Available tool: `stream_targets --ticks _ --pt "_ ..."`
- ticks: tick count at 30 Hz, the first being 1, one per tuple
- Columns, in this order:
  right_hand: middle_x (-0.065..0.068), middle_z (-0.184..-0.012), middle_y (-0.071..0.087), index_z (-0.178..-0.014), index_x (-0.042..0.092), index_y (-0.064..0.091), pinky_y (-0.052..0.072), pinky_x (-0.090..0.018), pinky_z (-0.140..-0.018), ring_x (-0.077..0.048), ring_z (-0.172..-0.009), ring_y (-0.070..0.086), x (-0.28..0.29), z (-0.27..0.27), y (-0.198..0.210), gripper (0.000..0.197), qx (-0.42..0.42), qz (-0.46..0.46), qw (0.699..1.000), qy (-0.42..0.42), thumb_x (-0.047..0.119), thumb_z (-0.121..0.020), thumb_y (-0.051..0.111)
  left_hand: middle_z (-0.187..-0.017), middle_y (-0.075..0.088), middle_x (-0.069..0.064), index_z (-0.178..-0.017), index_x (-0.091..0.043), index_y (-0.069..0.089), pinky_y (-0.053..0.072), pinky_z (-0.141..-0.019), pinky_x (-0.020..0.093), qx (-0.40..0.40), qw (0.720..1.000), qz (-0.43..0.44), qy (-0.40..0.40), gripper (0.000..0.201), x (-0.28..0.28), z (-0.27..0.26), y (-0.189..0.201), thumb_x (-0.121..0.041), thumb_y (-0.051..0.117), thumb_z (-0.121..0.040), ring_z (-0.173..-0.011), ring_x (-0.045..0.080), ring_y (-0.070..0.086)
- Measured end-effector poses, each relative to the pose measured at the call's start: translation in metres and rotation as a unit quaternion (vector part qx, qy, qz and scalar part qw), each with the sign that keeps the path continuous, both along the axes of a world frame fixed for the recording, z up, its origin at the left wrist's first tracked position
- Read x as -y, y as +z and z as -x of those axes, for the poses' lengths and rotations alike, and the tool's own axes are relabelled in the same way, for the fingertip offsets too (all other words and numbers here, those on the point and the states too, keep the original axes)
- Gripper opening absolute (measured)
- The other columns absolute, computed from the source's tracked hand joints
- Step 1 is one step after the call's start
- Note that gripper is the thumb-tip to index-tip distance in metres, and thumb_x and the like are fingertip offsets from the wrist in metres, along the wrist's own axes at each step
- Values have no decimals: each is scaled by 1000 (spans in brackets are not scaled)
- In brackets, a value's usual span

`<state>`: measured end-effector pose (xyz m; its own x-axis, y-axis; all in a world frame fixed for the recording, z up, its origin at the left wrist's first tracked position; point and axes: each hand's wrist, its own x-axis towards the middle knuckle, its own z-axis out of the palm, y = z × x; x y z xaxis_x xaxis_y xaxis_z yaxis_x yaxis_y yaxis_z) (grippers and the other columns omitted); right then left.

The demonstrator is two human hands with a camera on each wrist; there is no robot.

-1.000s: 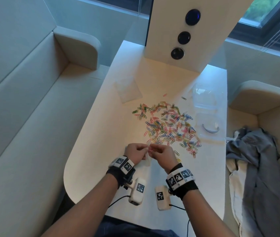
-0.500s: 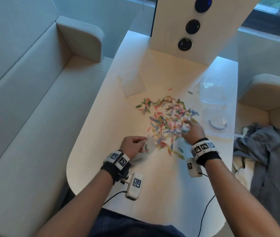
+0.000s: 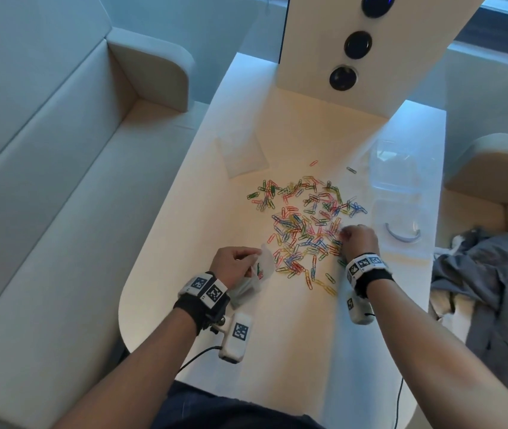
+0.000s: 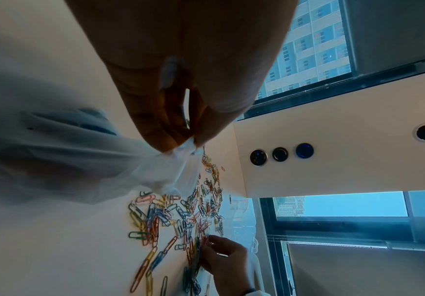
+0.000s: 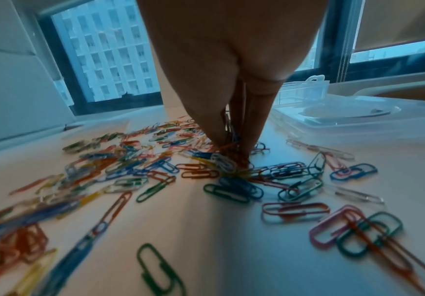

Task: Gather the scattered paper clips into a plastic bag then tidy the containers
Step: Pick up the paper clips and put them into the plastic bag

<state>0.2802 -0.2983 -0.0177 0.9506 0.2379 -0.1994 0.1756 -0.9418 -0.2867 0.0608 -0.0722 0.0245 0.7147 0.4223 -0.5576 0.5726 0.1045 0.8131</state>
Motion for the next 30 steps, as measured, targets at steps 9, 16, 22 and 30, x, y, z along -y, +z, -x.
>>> stream_targets --ticks 9,16,22,30 --pt "-26 -109 69 -118 -10 60 60 -32 -82 -30 -96 70 30 43 27 40 -279 -545 725 -315 -4 -80 70 -87 76 3 -92 -21 78 58 -85 40 -3 1000 14 13 14 13 -7 1 -13 68 -87 -76 18 65" --pt "-19 -99 71 -111 -11 60 59 -25 -78 -24 -90 71 6 105 53 24 -412 -656 572 -271 -8 -88 56 -76 71 12 -99 -7 76 51 -59 19 -7 1000 7 0 15 35 -11 8 -12 67 -88 -61 16 58" --pt "-20 -91 71 -97 -9 68 59 -28 -77 -26 -84 70 -29 143 57 14 -382 -554 718 -176 -9 -84 65 -75 73 10 -97 -13 77 49 -58 23 -1 1000 -16 -9 13 49 -6 13 -13 67 -88 -56 14 58" --pt "-5 -76 73 -92 11 74 54 -14 -63 -11 -65 70 -39 155 65 17 -240 -326 914 4 1 -78 74 -83 75 18 -84 -26 77 58 -78 42 14 999 -28 -26 21 47 3 17 -10 63 -88 -66 29 66"
